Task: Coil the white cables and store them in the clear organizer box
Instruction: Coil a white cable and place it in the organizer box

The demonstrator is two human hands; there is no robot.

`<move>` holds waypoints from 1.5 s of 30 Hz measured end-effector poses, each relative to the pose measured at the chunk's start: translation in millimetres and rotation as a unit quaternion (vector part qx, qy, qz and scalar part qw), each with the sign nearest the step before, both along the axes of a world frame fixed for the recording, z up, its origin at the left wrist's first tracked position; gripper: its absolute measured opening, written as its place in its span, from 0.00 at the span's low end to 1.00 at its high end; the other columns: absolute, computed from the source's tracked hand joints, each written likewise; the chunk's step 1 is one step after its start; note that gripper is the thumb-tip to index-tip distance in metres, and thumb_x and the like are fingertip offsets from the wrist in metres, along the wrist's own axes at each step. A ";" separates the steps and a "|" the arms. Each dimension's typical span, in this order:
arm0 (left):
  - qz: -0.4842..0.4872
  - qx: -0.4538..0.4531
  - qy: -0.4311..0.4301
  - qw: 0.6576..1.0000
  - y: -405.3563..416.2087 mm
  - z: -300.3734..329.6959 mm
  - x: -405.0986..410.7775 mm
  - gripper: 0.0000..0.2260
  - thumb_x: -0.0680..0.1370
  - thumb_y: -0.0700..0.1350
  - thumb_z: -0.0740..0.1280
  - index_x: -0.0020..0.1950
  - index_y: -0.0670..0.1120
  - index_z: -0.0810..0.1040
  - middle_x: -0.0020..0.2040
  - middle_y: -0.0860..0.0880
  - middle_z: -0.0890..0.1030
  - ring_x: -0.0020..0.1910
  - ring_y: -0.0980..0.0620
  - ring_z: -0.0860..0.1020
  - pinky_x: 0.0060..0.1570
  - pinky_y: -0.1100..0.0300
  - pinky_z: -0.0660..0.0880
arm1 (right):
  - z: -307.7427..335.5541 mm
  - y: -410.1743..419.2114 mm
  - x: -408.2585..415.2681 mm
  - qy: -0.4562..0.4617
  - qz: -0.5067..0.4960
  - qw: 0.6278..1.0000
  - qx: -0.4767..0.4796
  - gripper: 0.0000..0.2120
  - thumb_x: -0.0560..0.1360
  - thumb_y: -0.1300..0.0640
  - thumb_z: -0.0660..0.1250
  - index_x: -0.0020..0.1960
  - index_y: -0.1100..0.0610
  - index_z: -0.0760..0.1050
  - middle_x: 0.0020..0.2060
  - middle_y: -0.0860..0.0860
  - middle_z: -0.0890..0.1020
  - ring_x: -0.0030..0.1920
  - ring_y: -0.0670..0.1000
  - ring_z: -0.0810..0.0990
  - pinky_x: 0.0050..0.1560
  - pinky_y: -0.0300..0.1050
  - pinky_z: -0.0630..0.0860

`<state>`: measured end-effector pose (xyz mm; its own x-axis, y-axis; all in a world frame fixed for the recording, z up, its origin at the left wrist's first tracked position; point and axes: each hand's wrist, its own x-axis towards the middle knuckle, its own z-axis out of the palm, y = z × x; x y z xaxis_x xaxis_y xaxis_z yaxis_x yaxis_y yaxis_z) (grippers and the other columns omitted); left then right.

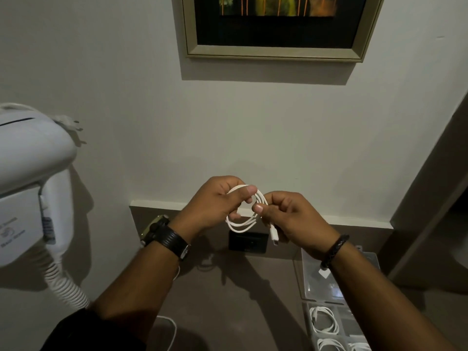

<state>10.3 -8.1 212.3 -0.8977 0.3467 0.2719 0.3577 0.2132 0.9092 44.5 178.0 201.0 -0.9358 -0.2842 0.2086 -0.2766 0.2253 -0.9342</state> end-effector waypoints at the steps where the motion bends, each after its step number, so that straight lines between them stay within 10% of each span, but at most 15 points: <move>1: 0.012 -0.017 0.019 1.000 0.3 -0.6 0.7 0.12 0.77 0.52 0.66 0.36 0.49 0.80 0.23 0.53 0.74 0.23 0.54 0.73 0.32 0.58 0.79 | -0.3 5.1 -0.7 -0.018 0.012 1.000 -0.009 0.09 0.76 0.54 0.66 0.44 0.58 0.81 0.27 0.54 0.73 0.25 0.49 0.68 0.24 0.40 0.66; 7: -0.066 0.061 -0.093 0.992 11.2 -7.0 6.7 0.16 0.78 0.54 0.64 0.33 0.48 0.76 0.21 0.53 0.66 0.18 0.55 0.64 0.23 0.64 0.67 | -7.5 15.0 -9.1 0.138 -0.055 0.976 0.159 0.11 0.76 0.56 0.67 0.48 0.40 0.82 0.29 0.46 0.76 0.33 0.44 0.74 0.35 0.31 0.69; 10: -0.043 0.093 -0.135 0.986 22.7 -11.2 6.4 0.17 0.77 0.55 0.64 0.33 0.47 0.74 0.22 0.52 0.66 0.18 0.55 0.63 0.24 0.63 0.65 | -13.2 1.5 -6.6 0.050 -0.089 0.995 -0.024 0.10 0.77 0.56 0.65 0.43 0.51 0.85 0.27 0.47 0.80 0.26 0.43 0.74 0.30 0.35 0.72; 19: 0.163 -0.057 0.090 0.981 31.2 -12.4 0.7 0.16 0.75 0.57 0.67 0.37 0.45 0.78 0.34 0.47 0.80 0.33 0.52 0.76 0.35 0.59 0.71 | -22.1 -20.6 -0.8 -0.145 -0.058 0.916 -0.370 0.10 0.79 0.58 0.62 0.48 0.60 0.81 0.39 0.57 0.83 0.39 0.54 0.81 0.38 0.45 0.81; 35: 0.187 -0.055 0.162 0.967 33.5 -30.3 0.8 0.16 0.74 0.58 0.67 0.33 0.50 0.72 0.27 0.54 0.74 0.28 0.58 0.72 0.28 0.68 0.67 | -25.7 -25.9 5.4 -0.224 0.010 0.846 -0.484 0.18 0.77 0.52 0.61 0.59 0.63 0.77 0.56 0.62 0.82 0.55 0.60 0.81 0.56 0.57 0.78; 45: 0.191 -0.036 0.187 0.963 38.9 -37.4 0.1 0.12 0.73 0.55 0.70 0.33 0.53 0.74 0.27 0.55 0.75 0.28 0.60 0.74 0.28 0.72 0.67 | -29.3 -10.1 7.8 -0.144 -0.041 0.965 -0.215 0.14 0.70 0.67 0.69 0.52 0.54 0.81 0.36 0.55 0.80 0.38 0.52 0.81 0.35 0.42 0.77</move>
<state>10.3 30.8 174.9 -0.8071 0.0409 0.5890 0.5406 0.4523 0.7093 52.4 167.9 171.8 -0.9884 -0.1508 0.0195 0.0098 -0.1909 -0.9816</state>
